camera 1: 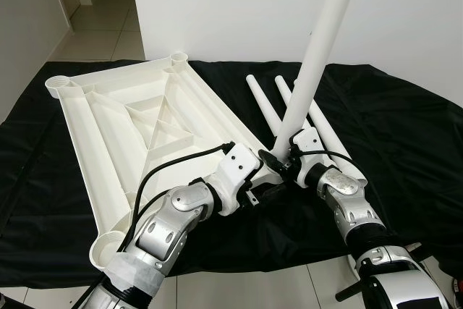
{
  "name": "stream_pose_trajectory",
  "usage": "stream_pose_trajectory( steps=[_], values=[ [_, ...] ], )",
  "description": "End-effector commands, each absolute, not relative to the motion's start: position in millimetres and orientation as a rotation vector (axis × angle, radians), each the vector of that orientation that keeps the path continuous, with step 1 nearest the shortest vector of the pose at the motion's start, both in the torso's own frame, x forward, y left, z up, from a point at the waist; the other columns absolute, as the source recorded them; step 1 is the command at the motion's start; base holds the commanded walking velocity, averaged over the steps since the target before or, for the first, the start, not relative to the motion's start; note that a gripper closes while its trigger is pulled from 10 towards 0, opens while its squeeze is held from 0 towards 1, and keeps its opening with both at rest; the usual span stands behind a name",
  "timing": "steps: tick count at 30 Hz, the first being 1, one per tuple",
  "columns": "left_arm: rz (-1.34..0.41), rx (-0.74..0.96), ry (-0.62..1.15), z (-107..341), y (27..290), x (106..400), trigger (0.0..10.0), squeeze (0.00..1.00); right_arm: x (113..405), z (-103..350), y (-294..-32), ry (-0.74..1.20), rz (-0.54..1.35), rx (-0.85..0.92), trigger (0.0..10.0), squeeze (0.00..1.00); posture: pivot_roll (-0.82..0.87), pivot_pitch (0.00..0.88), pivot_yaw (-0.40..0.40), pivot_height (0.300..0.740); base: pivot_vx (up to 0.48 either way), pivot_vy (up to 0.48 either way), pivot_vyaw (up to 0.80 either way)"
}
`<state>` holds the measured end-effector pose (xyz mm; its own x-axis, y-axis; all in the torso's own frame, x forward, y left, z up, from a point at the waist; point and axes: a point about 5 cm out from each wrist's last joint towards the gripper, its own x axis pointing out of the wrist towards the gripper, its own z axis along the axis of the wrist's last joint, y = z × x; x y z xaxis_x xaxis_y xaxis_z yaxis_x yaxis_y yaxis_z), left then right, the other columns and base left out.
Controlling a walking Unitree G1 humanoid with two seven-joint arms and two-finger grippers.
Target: Building children table
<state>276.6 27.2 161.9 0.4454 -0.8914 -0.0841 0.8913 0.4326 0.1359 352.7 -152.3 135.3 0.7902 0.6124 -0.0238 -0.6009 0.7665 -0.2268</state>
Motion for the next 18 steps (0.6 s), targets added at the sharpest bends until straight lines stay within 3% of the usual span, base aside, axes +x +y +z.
stream_pose_trajectory(
  steps=[1, 14, 18],
  values=[
    [-1.101, 0.175, -0.007, 162, 27, 275, 10.0, 0.00, 350, 126, -156, -0.017, 0.648, -0.215, 10.0, 0.00, 0.04, 0.026, -0.043, 0.740, 0.000, 0.000, 0.00],
    [-1.100, 0.171, -0.008, 162, 26, 275, 10.0, 0.00, 353, 127, -144, -0.034, 0.430, -0.098, 10.0, 0.00, 0.04, 0.025, -0.048, 0.740, 0.000, 0.000, 0.00],
    [-1.102, 0.171, -0.009, 162, 26, 275, 10.0, 0.00, 350, 129, -139, -0.041, 0.225, -0.015, 10.0, 0.00, 0.04, 0.023, -0.050, 0.740, 0.000, 0.000, 0.00]
  ],
)
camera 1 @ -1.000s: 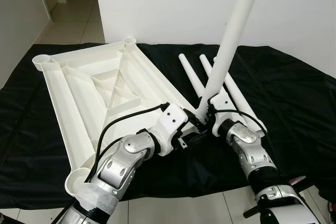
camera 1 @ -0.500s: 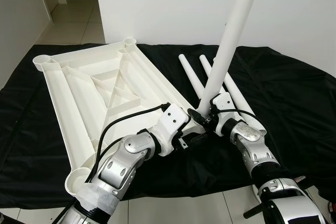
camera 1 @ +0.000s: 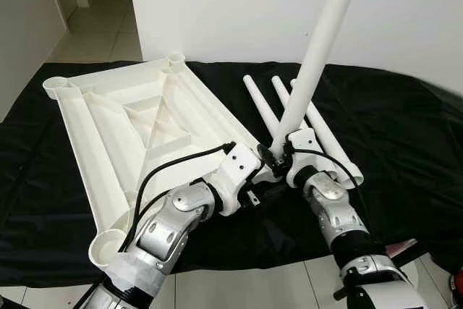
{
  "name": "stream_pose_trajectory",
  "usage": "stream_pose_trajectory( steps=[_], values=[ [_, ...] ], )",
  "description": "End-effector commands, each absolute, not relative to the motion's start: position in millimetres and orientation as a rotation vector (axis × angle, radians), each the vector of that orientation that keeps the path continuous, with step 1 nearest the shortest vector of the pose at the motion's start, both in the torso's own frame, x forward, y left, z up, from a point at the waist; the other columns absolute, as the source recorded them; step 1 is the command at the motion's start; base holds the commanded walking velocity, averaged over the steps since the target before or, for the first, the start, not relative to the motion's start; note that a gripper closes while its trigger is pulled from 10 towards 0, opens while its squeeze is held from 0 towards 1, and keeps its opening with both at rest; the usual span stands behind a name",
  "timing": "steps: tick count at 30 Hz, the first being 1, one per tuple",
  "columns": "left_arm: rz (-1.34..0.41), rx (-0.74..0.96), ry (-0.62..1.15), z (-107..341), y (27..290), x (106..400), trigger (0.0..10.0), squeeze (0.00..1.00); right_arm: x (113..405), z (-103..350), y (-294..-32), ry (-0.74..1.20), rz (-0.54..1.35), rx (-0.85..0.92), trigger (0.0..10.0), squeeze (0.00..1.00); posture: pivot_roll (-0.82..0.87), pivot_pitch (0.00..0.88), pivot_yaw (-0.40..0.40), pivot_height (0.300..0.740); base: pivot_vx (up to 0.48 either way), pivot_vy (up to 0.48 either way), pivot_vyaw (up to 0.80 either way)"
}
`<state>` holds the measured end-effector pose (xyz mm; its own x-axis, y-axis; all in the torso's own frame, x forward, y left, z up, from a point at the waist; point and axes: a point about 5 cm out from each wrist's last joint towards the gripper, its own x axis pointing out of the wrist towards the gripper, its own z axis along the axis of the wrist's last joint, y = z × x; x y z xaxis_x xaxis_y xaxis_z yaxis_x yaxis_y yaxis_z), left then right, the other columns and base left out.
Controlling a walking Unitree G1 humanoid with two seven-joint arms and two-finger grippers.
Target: Building children table
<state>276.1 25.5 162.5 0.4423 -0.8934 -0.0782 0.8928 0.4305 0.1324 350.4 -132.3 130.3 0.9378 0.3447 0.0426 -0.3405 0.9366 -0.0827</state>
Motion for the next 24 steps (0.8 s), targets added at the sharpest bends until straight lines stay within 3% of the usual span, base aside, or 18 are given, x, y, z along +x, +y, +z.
stream_pose_trajectory(
  steps=[1, 7, 10, 19, 20, 21, 22, 24],
  values=[
    [-1.102, 0.172, -0.008, 162, 26, 276, 10.0, 0.00, 348, 129, -139, -0.041, 0.167, 0.001, 10.0, 0.00, 0.04, 0.023, -0.050, 0.740, 0.000, 0.000, 0.00],
    [-1.109, 0.169, -0.008, 162, 24, 275, 10.0, 0.00, 332, 128, -117, -0.051, 0.015, 0.066, 10.0, 0.00, 0.03, 0.024, -0.052, 0.740, 0.000, 0.000, 0.00],
    [-1.114, 0.169, -0.009, 162, 24, 274, 10.0, 0.00, 327, 132, -100, -0.070, 0.054, 0.095, 10.0, 0.00, 0.03, 0.020, -0.050, 0.740, 0.000, 0.000, 0.00],
    [-1.123, 0.174, -0.009, 161, 23, 274, 10.0, 0.00, 325, 137, -100, -0.081, 0.065, 0.085, 10.0, 0.00, 0.03, 0.015, -0.053, 0.740, 0.000, 0.000, 0.00],
    [-1.124, 0.173, -0.010, 161, 22, 274, 10.0, 0.00, 324, 138, -100, -0.079, 0.061, 0.092, 10.0, 0.36, 0.03, 0.013, -0.054, 0.740, 0.000, 0.000, 0.00],
    [-1.124, 0.173, -0.010, 161, 22, 274, 10.0, 0.00, 324, 138, -100, -0.079, 0.061, 0.092, 10.0, 0.36, 0.03, 0.013, -0.054, 0.740, 0.000, 0.000, 0.00],
    [-1.124, 0.173, -0.010, 161, 22, 273, 10.0, 0.00, 322, 140, -100, -0.083, 0.062, 0.097, 10.0, 1.00, 0.03, 0.013, -0.054, 0.740, 0.000, 0.000, 0.00],
    [-1.124, 0.173, -0.009, 161, 22, 273, 10.0, 0.00, 317, 144, -100, -0.110, 0.083, 0.102, 10.0, 1.00, 0.03, 0.009, -0.057, 0.740, 0.000, 0.000, 0.00]
  ],
)
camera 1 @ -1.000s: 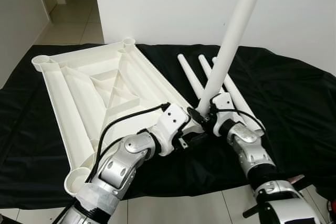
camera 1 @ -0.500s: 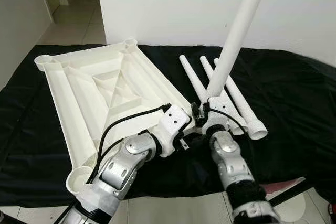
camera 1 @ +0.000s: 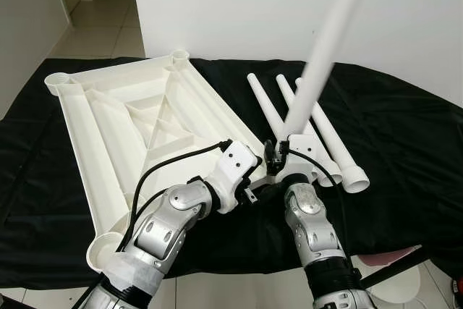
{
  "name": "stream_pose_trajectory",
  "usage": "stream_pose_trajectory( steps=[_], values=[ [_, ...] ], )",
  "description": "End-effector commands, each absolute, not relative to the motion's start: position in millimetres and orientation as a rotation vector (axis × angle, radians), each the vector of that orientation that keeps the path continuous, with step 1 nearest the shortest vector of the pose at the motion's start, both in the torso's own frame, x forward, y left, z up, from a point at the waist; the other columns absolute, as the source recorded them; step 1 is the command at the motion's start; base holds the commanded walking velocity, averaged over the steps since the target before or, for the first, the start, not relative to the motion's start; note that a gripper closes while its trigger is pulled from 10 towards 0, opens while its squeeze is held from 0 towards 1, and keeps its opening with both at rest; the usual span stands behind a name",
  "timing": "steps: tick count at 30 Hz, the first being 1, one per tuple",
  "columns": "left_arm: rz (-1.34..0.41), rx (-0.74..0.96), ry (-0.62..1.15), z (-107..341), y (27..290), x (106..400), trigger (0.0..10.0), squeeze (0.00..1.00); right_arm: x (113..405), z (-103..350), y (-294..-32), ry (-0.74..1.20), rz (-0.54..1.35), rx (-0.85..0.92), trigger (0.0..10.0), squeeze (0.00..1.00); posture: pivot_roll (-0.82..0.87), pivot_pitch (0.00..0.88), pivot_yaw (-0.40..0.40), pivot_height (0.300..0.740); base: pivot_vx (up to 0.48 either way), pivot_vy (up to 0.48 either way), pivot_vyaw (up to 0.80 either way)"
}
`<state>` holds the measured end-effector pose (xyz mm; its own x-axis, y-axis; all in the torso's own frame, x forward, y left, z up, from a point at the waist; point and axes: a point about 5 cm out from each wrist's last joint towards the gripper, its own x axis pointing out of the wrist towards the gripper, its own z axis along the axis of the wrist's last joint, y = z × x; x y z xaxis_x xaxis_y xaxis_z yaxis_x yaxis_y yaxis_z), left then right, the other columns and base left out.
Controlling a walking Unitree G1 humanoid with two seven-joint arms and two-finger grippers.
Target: Building children table
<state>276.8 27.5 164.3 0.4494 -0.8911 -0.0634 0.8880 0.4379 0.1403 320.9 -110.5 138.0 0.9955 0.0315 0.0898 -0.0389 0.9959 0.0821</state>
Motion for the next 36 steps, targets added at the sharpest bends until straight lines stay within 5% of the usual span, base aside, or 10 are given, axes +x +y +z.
stream_pose_trajectory(
  steps=[1, 13, 14, 15, 16, 28, 29, 36],
  values=[
    [-1.124, 0.173, -0.008, 160, 22, 273, 10.0, 0.00, 316, 146, -101, -0.123, 0.093, 0.108, 10.0, 1.00, 0.03, 0.007, -0.056, 0.740, 0.000, 0.000, 0.00],
    [-1.146, 0.191, -0.001, 159, 26, 272, 10.0, 0.00, 318, 148, -129, -0.141, 0.236, 0.034, 10.0, 1.00, 0.02, 0.001, -0.048, 0.740, 0.000, 0.000, 0.00],
    [-1.149, 0.193, -0.001, 159, 26, 272, 10.0, 0.00, 320, 147, -134, -0.127, 0.274, 0.014, 10.0, 0.36, 0.02, 0.003, -0.047, 0.740, 0.000, 0.000, 0.00],
    [-1.151, 0.194, -0.002, 159, 26, 272, 10.0, 0.00, 321, 146, -136, -0.116, 0.298, 0.002, 10.0, 0.36, 0.02, 0.003, -0.047, 0.740, 0.000, 0.000, 0.00],
    [-1.153, 0.194, -0.002, 160, 27, 272, 10.0, 0.00, 323, 146, -139, -0.106, 0.333, -0.007, 10.0, 0.00, 0.02, 0.005, -0.048, 0.740, 0.000, 0.000, 0.00],
    [-1.170, 0.192, 0.000, 161, 28, 271, 10.0, 0.00, 340, 148, -150, -0.068, 0.568, -0.118, 9.6, 0.00, 0.03, 0.012, -0.044, 0.740, 0.000, 0.000, 0.00],
    [-1.167, 0.195, -0.001, 161, 28, 271, 10.0, 0.00, 343, 147, -151, -0.060, 0.579, -0.122, 0.0, 0.00, 0.04, 0.011, -0.047, 0.740, 0.000, 0.000, 0.00],
    [-1.152, 0.193, -0.002, 161, 30, 272, 10.0, 0.00, 347, 139, -154, -0.008, 0.623, -0.153, 0.0, 0.00, 0.04, 0.011, -0.047, 0.740, 0.000, 0.000, 0.00]
  ],
)
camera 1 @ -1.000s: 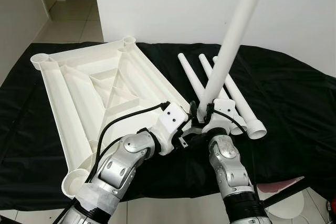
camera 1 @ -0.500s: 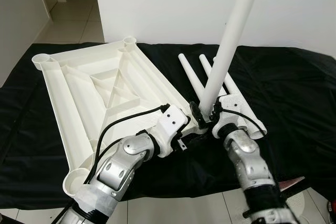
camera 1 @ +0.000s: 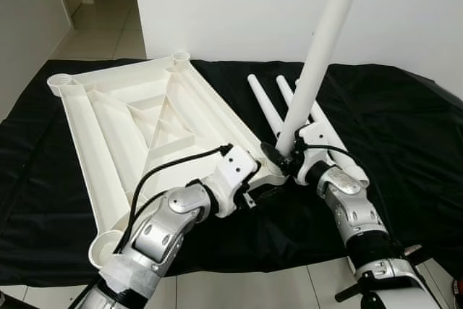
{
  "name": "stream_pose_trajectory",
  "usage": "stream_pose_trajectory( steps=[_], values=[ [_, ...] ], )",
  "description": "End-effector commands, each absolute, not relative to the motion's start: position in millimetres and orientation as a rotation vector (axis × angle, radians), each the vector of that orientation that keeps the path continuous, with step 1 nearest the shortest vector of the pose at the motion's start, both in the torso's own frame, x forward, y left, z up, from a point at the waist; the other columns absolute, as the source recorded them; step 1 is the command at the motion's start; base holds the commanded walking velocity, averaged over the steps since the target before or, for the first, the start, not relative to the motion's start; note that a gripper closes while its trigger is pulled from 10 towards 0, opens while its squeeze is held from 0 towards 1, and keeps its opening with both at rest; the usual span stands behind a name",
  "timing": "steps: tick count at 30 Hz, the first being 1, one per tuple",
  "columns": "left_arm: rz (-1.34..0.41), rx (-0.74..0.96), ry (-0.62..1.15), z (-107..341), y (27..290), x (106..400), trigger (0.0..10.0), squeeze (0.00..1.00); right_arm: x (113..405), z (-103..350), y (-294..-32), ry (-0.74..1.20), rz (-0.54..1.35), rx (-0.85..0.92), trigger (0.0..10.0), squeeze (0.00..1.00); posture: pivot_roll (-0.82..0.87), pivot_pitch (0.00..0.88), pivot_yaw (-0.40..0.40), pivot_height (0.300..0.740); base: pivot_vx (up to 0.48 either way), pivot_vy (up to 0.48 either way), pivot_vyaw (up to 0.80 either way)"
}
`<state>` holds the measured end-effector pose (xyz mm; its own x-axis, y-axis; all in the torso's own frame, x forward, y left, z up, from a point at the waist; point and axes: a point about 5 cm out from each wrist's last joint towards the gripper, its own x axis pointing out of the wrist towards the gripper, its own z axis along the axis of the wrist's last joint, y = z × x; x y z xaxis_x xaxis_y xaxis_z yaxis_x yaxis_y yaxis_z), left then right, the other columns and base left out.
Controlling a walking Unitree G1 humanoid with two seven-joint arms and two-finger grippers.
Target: Building children table
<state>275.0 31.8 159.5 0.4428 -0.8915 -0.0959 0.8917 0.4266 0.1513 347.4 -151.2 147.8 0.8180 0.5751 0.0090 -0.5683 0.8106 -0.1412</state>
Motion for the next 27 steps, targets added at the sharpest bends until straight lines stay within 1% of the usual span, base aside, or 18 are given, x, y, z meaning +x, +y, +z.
stream_pose_trajectory(
  steps=[1, 8, 9, 16, 17, 19, 20, 22, 23, 24, 27],
  values=[
    [-1.152, 0.193, -0.002, 161, 30, 272, 10.0, 0.00, 347, 139, -154, -0.008, 0.623, -0.153, 0.0, 0.00, 0.04, 0.011, -0.047, 0.740, 0.000, 0.000, 0.00],
    [-1.144, 0.189, 0.000, 161, 31, 271, 10.0, 0.00, 345, 128, -160, 0.045, 0.619, -0.151, 0.0, 0.00, 0.05, 0.022, -0.054, 0.740, 0.000, 0.000, 0.00],
    [-1.145, 0.188, 0.000, 161, 31, 271, 10.0, 0.00, 344, 126, -160, 0.046, 0.608, -0.131, 10.0, 0.00, 0.05, 0.026, -0.053, 0.740, 0.000, 0.000, 0.00],
    [-1.148, 0.187, 0.001, 161, 31, 270, 10.0, 0.00, 343, 126, -158, 0.039, 0.561, -0.090, 10.0, 0.00, 0.04, 0.027, -0.051, 0.740, 0.000, 0.000, 0.00],
    [-1.149, 0.186, 0.002, 161, 30, 270, 10.0, 0.00, 343, 126, -156, 0.033, 0.532, -0.073, 10.0, 0.00, 0.04, 0.029, -0.049, 0.740, 0.000, 0.000, 0.00],
    [-1.153, 0.183, 0.003, 161, 30, 270, 10.0, 0.00, 344, 125, -153, 0.038, 0.399, -0.020, 10.0, 0.00, 0.04, 0.031, -0.051, 0.740, 0.000, 0.000, 0.00],
    [-1.153, 0.183, 0.003, 161, 30, 270, 10.0, 0.00, 344, 125, -153, 0.038, 0.399, -0.020, 10.0, 0.00, 0.04, 0.031, -0.051, 0.740, 0.000, 0.000, 0.00],
    [-1.155, 0.181, 0.005, 161, 29, 269, 10.0, 0.00, 343, 123, -151, 0.041, 0.244, 0.033, 10.0, 0.00, 0.04, 0.032, -0.051, 0.740, 0.000, 0.000, 0.00],
    [-1.155, 0.181, 0.005, 161, 29, 269, 10.0, 0.00, 343, 123, -151, 0.041, 0.244, 0.033, 10.0, 0.00, 0.04, 0.032, -0.051, 0.740, 0.000, 0.000, 0.00],
    [-1.156, 0.181, 0.006, 160, 29, 269, 10.0, 0.00, 342, 122, -151, 0.040, 0.194, 0.044, 10.0, 0.00, 0.04, 0.032, -0.051, 0.740, 0.000, 0.000, 0.00],
    [-1.156, 0.180, 0.007, 160, 29, 268, 10.0, 0.00, 340, 121, -148, 0.044, 0.146, 0.063, 10.0, 0.00, 0.04, 0.032, -0.051, 0.740, 0.000, 0.000, 0.00]
  ],
)
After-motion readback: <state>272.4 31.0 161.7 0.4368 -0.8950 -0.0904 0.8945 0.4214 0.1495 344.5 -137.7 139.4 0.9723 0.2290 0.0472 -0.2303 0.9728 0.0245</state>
